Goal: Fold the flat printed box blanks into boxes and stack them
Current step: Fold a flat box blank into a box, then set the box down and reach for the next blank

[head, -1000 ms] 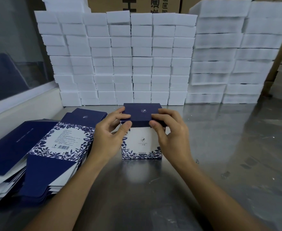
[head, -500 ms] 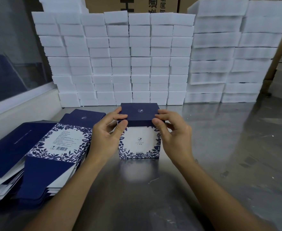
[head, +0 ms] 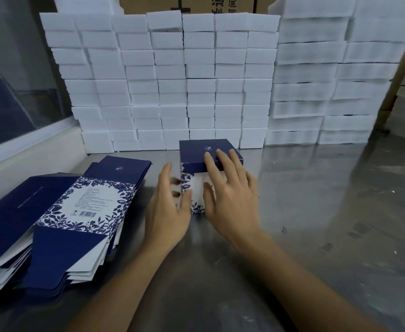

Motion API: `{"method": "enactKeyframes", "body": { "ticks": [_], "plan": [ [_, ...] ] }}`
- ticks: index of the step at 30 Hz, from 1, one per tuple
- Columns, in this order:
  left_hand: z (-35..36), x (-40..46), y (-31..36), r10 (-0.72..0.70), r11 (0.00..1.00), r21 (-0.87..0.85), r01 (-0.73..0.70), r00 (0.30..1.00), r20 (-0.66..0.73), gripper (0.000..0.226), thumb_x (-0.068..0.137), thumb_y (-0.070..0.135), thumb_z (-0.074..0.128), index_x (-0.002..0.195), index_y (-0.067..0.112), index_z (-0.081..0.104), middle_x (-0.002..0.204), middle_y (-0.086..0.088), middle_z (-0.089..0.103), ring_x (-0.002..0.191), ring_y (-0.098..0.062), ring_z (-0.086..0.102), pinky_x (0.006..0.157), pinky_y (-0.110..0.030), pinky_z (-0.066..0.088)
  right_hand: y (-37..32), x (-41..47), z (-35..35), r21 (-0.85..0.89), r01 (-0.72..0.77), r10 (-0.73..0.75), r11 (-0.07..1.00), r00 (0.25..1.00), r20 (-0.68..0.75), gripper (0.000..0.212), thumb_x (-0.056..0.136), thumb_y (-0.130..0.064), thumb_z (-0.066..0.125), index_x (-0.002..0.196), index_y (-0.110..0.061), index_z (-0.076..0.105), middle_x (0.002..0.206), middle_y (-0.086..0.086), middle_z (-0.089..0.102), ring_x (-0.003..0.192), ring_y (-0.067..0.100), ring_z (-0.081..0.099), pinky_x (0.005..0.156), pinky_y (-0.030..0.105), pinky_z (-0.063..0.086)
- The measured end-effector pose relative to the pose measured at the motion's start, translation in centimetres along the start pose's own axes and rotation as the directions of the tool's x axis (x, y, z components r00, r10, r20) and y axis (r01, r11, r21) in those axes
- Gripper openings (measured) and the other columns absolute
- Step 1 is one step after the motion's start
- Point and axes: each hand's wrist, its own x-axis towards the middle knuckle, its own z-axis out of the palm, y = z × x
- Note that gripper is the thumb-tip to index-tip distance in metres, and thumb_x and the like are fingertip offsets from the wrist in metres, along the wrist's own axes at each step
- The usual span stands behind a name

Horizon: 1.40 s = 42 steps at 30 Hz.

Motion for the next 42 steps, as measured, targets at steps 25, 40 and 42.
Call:
{"method": "enactKeyframes", "body": {
  "ticks": [25,40,42],
  "plan": [
    [2.8,4.1,-4.1,-0.115,0.766,0.640,-0.063,0.965,0.234,0.029,0.093,0.058,0.037,0.111,0.038,0.048,0.121,0.010,0.042,0.114,-0.013,0.037,0.095,-0.038,0.026,11.5,13.6,12.2,-0.267,-0.155,0.230,0.951,0.932,0.279,0.086,0.092,-0.015,0.048,0.160,-0.027,-0.004,0.169,0.000,-0.008,0.155,0.025,-0.012,0.122,0.048,0.017],
    [2.7,4.3,-3.8,-0.141,0.773,0.634,-0.041,0.962,0.234,0.025,0.092,0.054,0.044,0.105,0.035,0.055,0.116,0.008,0.048,0.113,-0.016,0.041,0.092,-0.038,0.026,5.7,4.1,7.2,-0.027,-0.221,0.203,0.975,0.833,0.514,0.029,0.097,-0.032,0.048,0.114,-0.014,0.063,0.122,0.010,0.058,0.114,0.033,0.055,0.096,0.039,0.039],
    [2.5,4.0,-3.5,-0.117,0.767,0.638,-0.064,0.964,0.238,0.023,0.094,0.051,0.045,0.102,0.033,0.057,0.114,0.008,0.052,0.111,-0.017,0.044,0.091,-0.038,0.030,4.6,2.6,5.6,0.023,-0.209,0.168,0.978,0.845,0.508,0.025,0.096,-0.030,0.049,0.110,-0.015,0.065,0.116,0.008,0.059,0.107,0.033,0.057,0.091,0.037,0.040]
  ]
}}
